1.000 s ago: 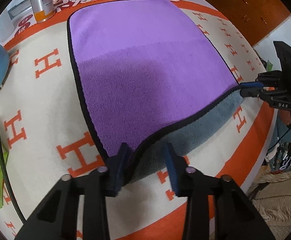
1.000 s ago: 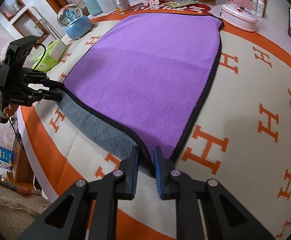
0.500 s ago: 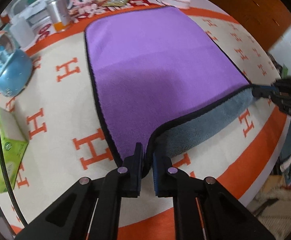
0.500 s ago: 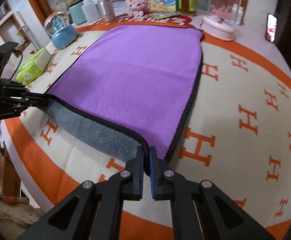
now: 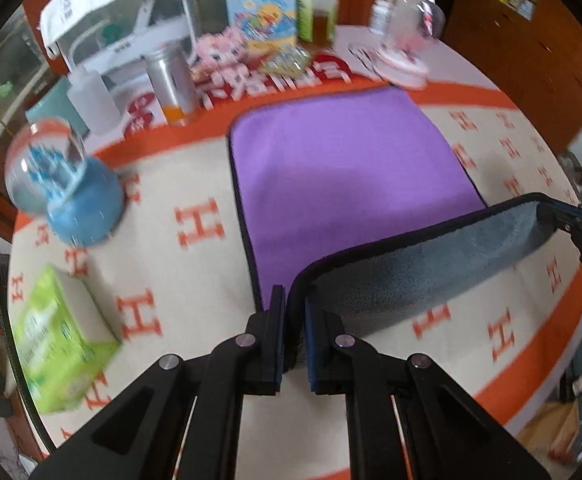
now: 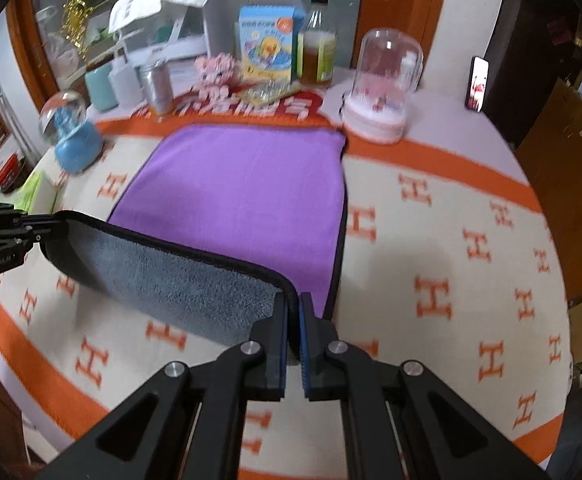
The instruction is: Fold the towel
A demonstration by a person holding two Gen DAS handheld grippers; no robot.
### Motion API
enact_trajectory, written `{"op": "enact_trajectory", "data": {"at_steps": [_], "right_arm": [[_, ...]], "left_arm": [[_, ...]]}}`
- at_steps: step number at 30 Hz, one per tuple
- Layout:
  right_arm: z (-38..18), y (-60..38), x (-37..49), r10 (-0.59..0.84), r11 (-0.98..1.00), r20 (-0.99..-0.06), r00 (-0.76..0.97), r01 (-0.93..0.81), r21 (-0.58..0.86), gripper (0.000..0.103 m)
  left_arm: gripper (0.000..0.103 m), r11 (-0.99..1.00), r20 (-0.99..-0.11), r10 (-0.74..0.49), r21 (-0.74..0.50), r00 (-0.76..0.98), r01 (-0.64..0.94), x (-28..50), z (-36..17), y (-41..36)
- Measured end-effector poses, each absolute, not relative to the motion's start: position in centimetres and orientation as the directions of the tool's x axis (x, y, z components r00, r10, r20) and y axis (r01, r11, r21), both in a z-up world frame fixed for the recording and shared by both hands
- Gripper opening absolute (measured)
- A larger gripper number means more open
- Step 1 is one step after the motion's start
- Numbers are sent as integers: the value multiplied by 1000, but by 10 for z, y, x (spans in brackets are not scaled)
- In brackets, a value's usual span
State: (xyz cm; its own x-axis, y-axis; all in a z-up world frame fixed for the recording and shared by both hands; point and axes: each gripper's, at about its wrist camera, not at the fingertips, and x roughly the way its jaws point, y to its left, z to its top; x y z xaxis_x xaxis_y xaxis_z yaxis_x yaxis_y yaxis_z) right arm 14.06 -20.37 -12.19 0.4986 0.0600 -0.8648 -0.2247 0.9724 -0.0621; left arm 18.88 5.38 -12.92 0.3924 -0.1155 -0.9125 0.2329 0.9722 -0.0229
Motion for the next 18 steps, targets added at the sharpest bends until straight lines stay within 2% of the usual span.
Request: {"op": "enact_trajectory", "data": {"at_steps": [8, 18], "right_arm": [[-108, -196, 232, 56, 979, -850, 524, -195, -55, 4], [-143, -199, 331, 46, 983, -867, 497, -177, -50, 5]], "left_arm": [[7, 983, -881, -12, 75, 473, 166, 270, -108, 43], [7, 986, -883, 99, 149, 459, 74, 372, -152, 32]]}}
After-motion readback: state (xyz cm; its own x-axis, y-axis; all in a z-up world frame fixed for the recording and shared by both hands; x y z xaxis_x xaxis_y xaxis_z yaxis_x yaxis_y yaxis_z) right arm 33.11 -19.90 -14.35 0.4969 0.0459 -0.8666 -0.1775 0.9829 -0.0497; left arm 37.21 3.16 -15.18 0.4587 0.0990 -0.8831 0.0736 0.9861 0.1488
